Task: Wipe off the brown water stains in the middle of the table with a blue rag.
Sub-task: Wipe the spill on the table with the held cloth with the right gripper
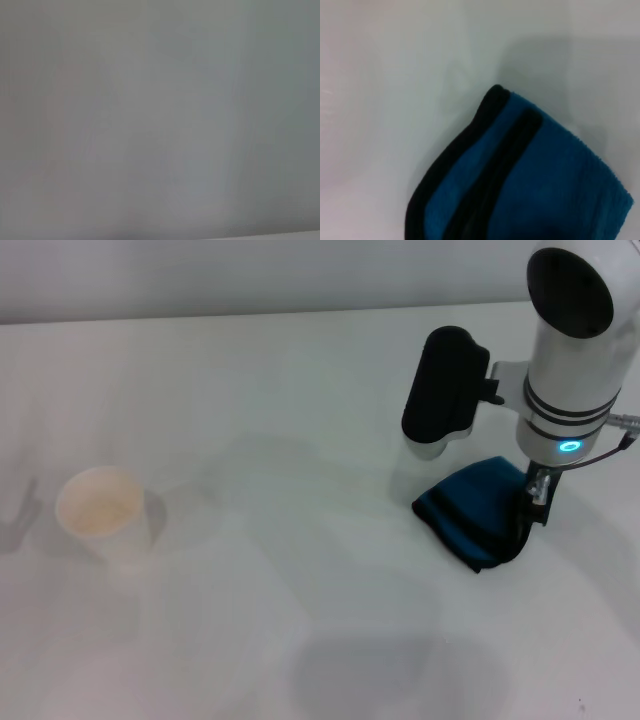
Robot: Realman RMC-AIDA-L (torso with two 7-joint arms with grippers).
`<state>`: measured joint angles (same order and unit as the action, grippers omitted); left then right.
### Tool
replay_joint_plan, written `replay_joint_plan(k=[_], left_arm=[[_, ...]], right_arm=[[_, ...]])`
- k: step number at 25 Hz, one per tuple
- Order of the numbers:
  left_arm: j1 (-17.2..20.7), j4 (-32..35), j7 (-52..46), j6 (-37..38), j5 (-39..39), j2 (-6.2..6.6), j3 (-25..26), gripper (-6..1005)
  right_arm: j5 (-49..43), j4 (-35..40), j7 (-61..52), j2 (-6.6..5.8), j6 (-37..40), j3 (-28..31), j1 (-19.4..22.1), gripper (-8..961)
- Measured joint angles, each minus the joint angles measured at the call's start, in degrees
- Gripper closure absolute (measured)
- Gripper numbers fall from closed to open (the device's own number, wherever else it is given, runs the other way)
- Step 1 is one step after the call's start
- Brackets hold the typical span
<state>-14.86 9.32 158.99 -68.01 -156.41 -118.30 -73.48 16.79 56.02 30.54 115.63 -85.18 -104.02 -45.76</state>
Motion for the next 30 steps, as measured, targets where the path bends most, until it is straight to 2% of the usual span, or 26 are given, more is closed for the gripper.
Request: replay_joint_plan(k=[7,12,17,30], left_arm=[[-0.05,0.07,0.00,-0.16,0.09,0.07,0.00,123],[-0.07,0.09,0.00,-0.16,0.14,0.09,0.00,123],[-0.08,0.17,0.00,-0.18,0.15,0.09,-0.01,123],[-0.08,0.18,0.00,-0.10,0.15,0.00,0.01,122]], right_arm=[[-4.22,-6.72,0.07,-0.11,5.64,5.66,-0.90,902],[-5.33,-8.63,0.88,-0.49,7.60,8.87,-0.67,902],[-8.76,-9.94,1.70,-0.33,8.25,11.86,-0.21,902],[-9.03,-9.76,2.26,0.03,8.65,11.93,0.58,903]])
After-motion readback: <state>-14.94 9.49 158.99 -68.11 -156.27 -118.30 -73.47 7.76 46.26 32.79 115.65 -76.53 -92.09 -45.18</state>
